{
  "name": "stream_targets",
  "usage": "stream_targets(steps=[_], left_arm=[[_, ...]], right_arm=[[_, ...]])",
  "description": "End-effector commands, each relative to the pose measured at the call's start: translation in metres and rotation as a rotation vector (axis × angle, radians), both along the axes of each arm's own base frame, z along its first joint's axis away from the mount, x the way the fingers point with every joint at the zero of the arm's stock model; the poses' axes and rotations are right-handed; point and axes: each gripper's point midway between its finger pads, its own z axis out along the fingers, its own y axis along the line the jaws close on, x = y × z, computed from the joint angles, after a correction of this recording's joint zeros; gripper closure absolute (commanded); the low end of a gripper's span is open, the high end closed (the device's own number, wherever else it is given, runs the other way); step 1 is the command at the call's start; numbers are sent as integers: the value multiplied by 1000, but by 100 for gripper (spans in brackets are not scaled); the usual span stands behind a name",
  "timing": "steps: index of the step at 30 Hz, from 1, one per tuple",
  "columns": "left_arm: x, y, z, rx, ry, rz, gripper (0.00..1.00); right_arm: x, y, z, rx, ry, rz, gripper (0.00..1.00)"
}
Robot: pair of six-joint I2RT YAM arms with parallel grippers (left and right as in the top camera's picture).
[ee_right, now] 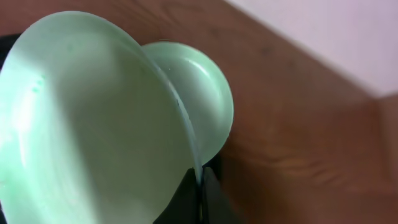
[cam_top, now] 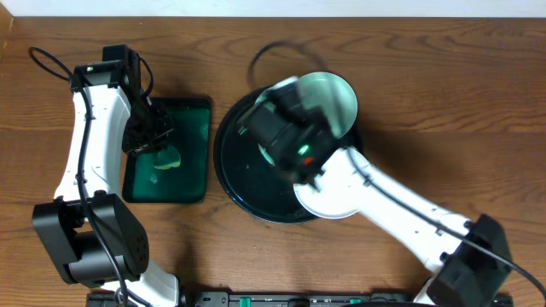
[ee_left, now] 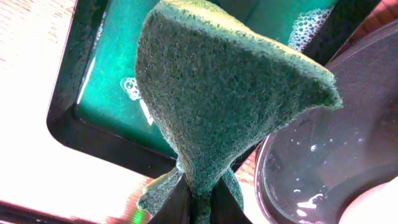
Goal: Clean dirty plates on tray and stack at the side
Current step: 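Carry the plate right and set it on the table, open gripper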
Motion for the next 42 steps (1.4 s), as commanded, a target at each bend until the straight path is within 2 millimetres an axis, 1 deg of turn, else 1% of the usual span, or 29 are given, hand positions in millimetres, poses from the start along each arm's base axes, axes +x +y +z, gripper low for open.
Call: stream_targets(steps=[1,3,6,8,10,14,15,17,18,20,22,23,27,28,29,32,35,36,37,38,40,41,42], left_arm=[[-3,3,-2,9,13,5,93],[-3,3,-2,9,14,5,93],[-3,3,-2,9,14,5,93],[-3,3,-2,9,16,5,93],[-4,3,-2,8,18,5,93],[-5,2,-2,8,23,5,93],[-5,2,-2,7,23,5,93],[-5,2,-2,7,24,5,93],[-5,2,-2,7,24,5,93],[-5,2,-2,7,24,5,93],[-5,2,-2,7,24,5,93],[-6,2,-2,7,24,4,92],[-6,2,-2,7,25,4,93],[-6,2,-2,8,25,4,93],[-6,2,-2,8,25,4,93],[-7,2,-2,7,31,4,93],[-8,2,-2,6,36,4,93],[-8,2,-2,6,36,4,93],[-8,2,-2,6,36,4,93],[-8,2,-2,6,36,4,93],[-8,2,-2,6,36,4,93],[-8,2,-2,6,36,4,93],[-8,2,-2,6,36,4,93]], right_arm=[[13,-25,27,226,-6,-105,99],[26,-53,36,284,-7,-166,99],[40,-100,44,376,7,-255,99],[48,-133,43,439,28,-321,99],[54,-173,37,500,54,-402,99],[57,-247,21,590,98,-558,99],[56,-268,16,608,103,-596,99],[55,-297,7,619,111,-654,99],[53,-315,-1,624,119,-697,99],[51,-337,-16,626,145,-744,99],[48,-360,-38,622,183,-808,99],[47,-368,-49,625,206,-834,99],[46,-386,-90,630,288,-876,99],[46,-392,-108,631,317,-891,99],[47,-394,-117,630,333,-897,99],[48,-396,-139,624,373,-904,99],[48,-394,-150,629,397,-906,98],[48,-392,-151,636,401,-902,87],[48,-390,-151,645,407,-897,71],[49,-386,-151,661,415,-871,51],[54,-375,-144,699,426,-787,27],[56,-371,-140,716,423,-763,16],[57,-367,-133,731,417,-738,16]])
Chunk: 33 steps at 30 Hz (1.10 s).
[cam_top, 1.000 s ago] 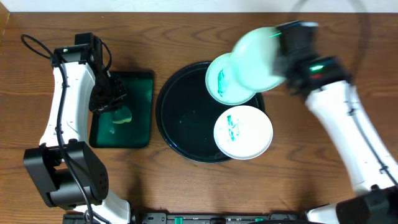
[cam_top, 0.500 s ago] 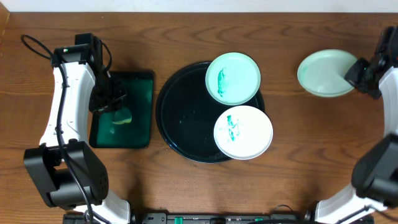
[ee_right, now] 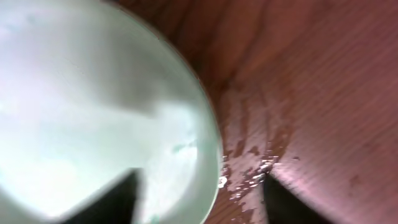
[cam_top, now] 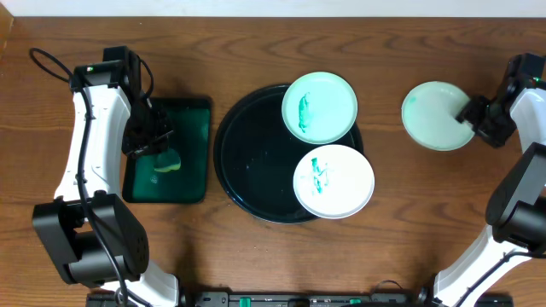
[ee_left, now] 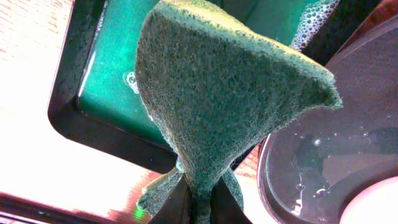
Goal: Clean dirty plates on tray and stack at the side
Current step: 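Carry the plate right and set it on the table, open gripper, then move the right gripper to the white plate rim and grasp it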
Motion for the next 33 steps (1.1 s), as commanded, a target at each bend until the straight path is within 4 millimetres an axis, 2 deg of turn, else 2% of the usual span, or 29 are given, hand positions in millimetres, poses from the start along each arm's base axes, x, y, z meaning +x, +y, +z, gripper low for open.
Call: stream_targets(steps=[1,5,8,11,14,18,22,25,30,33], left_arm=[[-3,3,-2,9,13,4,93],[-3,3,-2,9,13,4,93],[-3,3,-2,9,13,4,93],[-3,3,-2,9,13,4,93],[-3,3,-2,9,13,4,93],[-3,3,-2,9,13,4,93],[-3,3,-2,8,14,4,93],[-3,3,-2,8,14,4,93],[-3,3,-2,8,13,-5,93],[-3,2,-2,5,12,-7,93]], right_arm=[[13,20,32,75,-109,114,16],[14,31,78,59,-209,173,20],[5,44,122,29,-276,199,20],[-17,66,155,27,-295,229,20],[-44,90,168,61,-251,237,20],[-77,124,160,124,-119,255,33],[-98,154,133,134,6,289,33],[-110,171,104,101,80,300,31],[-128,207,57,109,139,342,29],[-135,220,38,112,145,352,28]])
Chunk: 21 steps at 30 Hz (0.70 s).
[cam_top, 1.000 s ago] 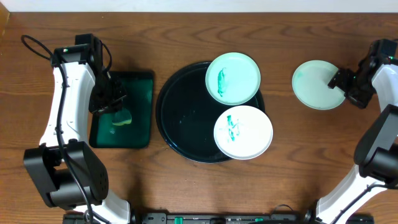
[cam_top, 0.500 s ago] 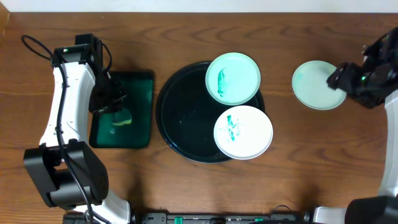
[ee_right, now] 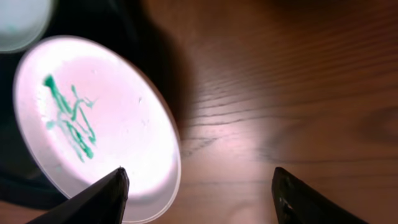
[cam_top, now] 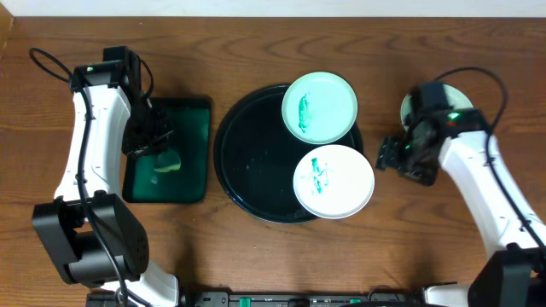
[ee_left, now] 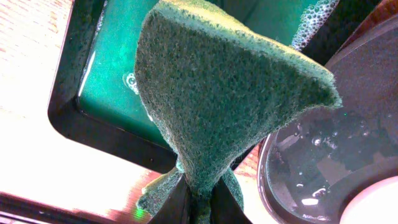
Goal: Clean dirty plates on tray and stack at the side
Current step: 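Move the right gripper to the white plate rim and grasp it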
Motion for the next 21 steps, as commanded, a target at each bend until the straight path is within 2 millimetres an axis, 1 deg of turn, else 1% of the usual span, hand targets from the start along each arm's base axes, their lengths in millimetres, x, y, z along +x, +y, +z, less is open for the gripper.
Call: stream_targets(steps=[1,4,6,9,10,11,12,13,16,17,18,20,21], left_arm=[[-2,2,-2,6,11,-6,93],[-2,2,-2,6,11,-6,93],[-2,2,-2,6,11,-6,93],[-2,2,-2,6,11,-6,93],[-2,2,-2,6,11,-6,93],[-2,2,-2,6,11,-6,93],[-2,2,-2,6,11,-6,93],[-2,2,-2,6,10,-6,93],[-2,2,-2,6,10,-6,93],[-2,2,-2,6,10,-6,93],[-2,2,-2,6,10,-6,93],[-2,2,-2,6,10,-6,93],[-2,2,-2,6,10,-6,93]], right_arm=[[-9,11,-21,-17,24,-43,27],[-13,18,-33,-13,26,-76,26],[-18,20,-43,-11,35,-112,29],[-25,22,-58,-5,46,-156,42],[-27,22,-61,-2,46,-163,47],[-28,23,-65,7,45,-164,55],[-28,23,-67,11,43,-164,59],[-28,24,-70,18,40,-165,61],[-27,25,-72,22,30,-173,61],[-25,25,-72,24,24,-173,64],[-24,26,-72,27,18,-173,71],[-19,28,-71,34,-4,-168,93],[-17,28,-71,37,-9,-169,99]])
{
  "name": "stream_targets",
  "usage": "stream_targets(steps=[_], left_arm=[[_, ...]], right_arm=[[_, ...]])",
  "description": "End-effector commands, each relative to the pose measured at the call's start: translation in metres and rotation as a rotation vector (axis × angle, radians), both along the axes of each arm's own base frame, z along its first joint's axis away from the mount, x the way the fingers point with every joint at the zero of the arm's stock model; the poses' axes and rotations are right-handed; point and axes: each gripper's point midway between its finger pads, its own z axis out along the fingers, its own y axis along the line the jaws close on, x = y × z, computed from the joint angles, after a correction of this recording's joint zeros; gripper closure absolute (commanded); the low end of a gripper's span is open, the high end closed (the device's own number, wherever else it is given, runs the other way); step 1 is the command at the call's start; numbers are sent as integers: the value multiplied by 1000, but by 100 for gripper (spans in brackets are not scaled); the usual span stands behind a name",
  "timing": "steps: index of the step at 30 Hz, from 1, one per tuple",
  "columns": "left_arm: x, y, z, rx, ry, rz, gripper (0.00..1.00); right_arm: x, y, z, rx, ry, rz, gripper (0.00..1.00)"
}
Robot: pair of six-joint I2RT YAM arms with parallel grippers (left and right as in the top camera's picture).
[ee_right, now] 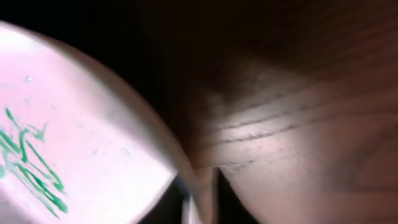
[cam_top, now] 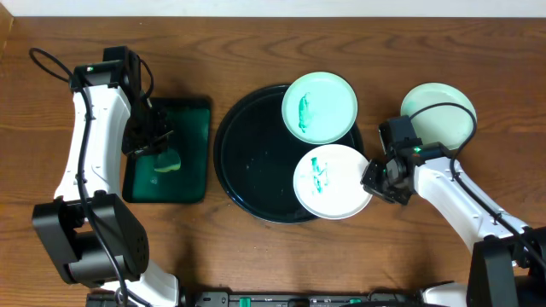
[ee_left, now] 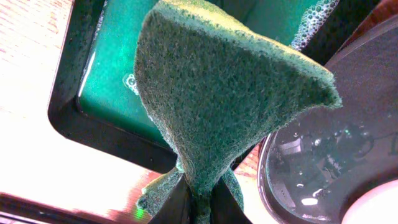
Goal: Clean dirty plates on tray and stack at the side
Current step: 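Move the right gripper to the white plate rim and grasp it, then bring the sponge in the left gripper over the white plate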
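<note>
On the round black tray (cam_top: 247, 162) lie a mint-green plate (cam_top: 320, 107) and a white plate (cam_top: 333, 181), both smeared with green. A clean pale-green plate (cam_top: 438, 115) rests on the table to the right. My right gripper (cam_top: 373, 181) is at the white plate's right rim. In the right wrist view its jaws (ee_right: 202, 196) stand pinched on the rim of the white plate (ee_right: 81, 143). My left gripper (ee_left: 199, 205) is shut on a green sponge (ee_left: 224, 106), held over the green soapy basin (cam_top: 192, 145).
The basin stands just left of the tray. Bare wood lies around the clean plate at the right and along the table's front. The right arm's cable loops over the clean plate.
My right gripper was open just right of the white plate. Now it is on that plate's right rim with its jaws closed. The left arm and sponge have not moved.
At first my right gripper held the pale-green plate above the tray. Then that plate lay on the table at the right, with the gripper at its edge. Then the gripper was open beside the white plate, and now it grips that plate's rim. The left gripper held the sponge throughout.
</note>
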Motion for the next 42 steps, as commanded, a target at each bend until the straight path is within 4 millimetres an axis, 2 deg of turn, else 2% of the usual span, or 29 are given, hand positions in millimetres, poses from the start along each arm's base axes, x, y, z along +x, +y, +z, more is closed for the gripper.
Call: stream_targets(steps=[1,6,10,12,16,20,24,28,33,39,42], left_arm=[[-2,2,-2,6,11,-2,93],[-2,2,-2,6,11,-2,93],[-3,2,-2,6,11,-2,93],[-3,2,-2,6,11,-2,93],[-2,2,-2,5,11,-2,93],[0,-6,-1,-33,-3,-42,93],[6,-21,-1,-46,-28,-93,93],[12,-45,-1,-44,-51,-169,93],[18,-76,-2,-45,-76,-242,93],[12,-111,-12,-50,-42,-307,93],[7,-139,-24,-73,-18,-355,93]], right_arm=[[2,3,-2,4,-10,-4,99],[5,9,-1,18,-28,41,99],[11,45,6,114,-108,266,99],[7,65,8,121,-142,381,99],[8,81,9,110,-181,435,99],[16,85,9,121,-206,408,99],[23,90,-4,131,-204,399,99],[22,99,-25,170,-159,401,99],[19,98,-44,162,-111,388,99],[21,98,-49,161,-110,387,99],[22,98,-48,162,-116,385,99]])
